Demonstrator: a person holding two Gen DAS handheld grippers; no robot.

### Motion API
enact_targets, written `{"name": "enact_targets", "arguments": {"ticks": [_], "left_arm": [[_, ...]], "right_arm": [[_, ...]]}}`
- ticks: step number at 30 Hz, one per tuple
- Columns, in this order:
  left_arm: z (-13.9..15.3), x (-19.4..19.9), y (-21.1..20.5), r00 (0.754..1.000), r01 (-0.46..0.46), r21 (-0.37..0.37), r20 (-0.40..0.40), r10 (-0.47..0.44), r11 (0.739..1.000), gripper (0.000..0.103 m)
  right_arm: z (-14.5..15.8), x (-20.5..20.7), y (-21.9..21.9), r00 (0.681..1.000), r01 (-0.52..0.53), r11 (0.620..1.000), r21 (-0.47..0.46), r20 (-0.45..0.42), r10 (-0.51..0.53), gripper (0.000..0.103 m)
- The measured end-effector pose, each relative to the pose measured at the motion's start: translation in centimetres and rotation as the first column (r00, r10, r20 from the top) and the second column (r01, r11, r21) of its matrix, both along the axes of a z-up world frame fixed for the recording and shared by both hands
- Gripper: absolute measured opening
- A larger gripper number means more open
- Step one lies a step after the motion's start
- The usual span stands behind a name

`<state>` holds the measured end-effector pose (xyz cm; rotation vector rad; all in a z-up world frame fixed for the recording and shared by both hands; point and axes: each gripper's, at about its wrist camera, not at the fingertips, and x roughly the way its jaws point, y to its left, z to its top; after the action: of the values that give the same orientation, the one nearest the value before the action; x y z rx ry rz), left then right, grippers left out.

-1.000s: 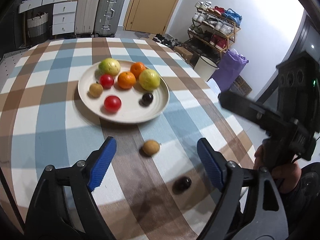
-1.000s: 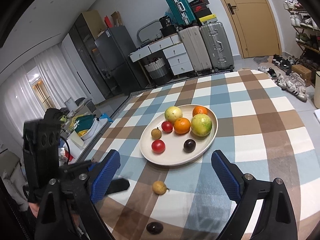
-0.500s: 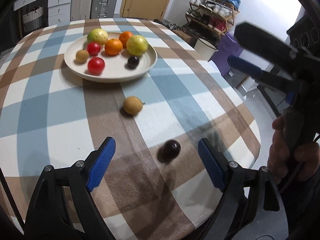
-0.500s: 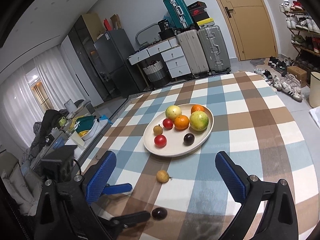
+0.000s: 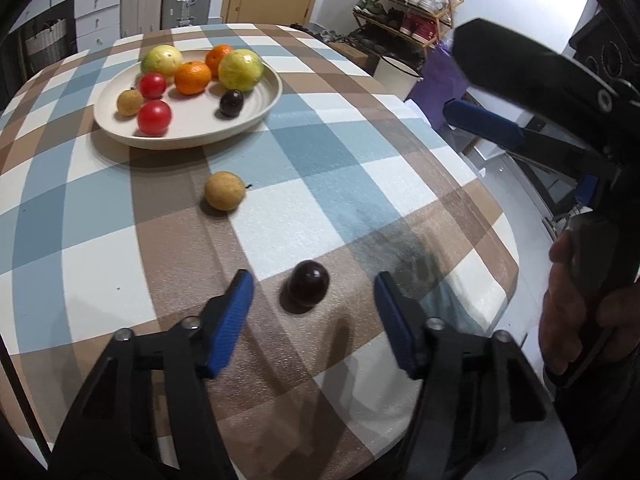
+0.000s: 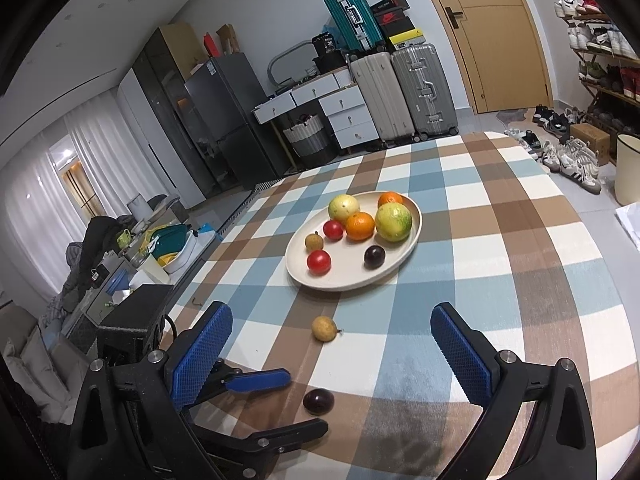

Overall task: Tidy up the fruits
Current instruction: 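Lower the left gripper onto the dark plum and close it, then lift the plum with the left gripper while the right gripper grasps the kiwi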

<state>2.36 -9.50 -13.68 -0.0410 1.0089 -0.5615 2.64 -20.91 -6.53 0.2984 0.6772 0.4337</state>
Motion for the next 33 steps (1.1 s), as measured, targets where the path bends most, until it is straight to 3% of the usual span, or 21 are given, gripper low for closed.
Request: {"name": "enact_targets", "arguments": {"ticks": [8, 21, 25, 33], "left_arm": [[-0.2, 0.3, -0.3, 1.0, 0.015, -0.002, -0.005, -0.015, 1.0, 0.019], [0.2, 0.9, 1.3, 1.0, 0.012, -0.067, -0.021, -0.013, 0.998, 0.019], [0.8, 1.5, 3.3, 0.999, -0.037, -0.132, -0.037, 0.032, 0.991, 0.019], [2.7, 2.5, 8.0, 0.986, -0.157, -0.136, 0.028, 0.162, 0.978, 0.019]], "right_arm": [[-0.6, -0.2, -0.6, 1.0, 0.011, 1.0, 0.012, -0.027, -0.011, 0.102], [-2.5, 0.9, -1.1, 0.996, 0.01, 1.0, 0.028, -0.086, -0.008, 0.102], [-3.3, 1.5, -0.9, 0.995, 0.008, 1.0, 0.022, -0.102, -0.006, 0.102], [-4.9, 3.3, 0.4, 0.992, -0.03, 0.999, -0.023, -0.125, 0.027, 0.101]]}}
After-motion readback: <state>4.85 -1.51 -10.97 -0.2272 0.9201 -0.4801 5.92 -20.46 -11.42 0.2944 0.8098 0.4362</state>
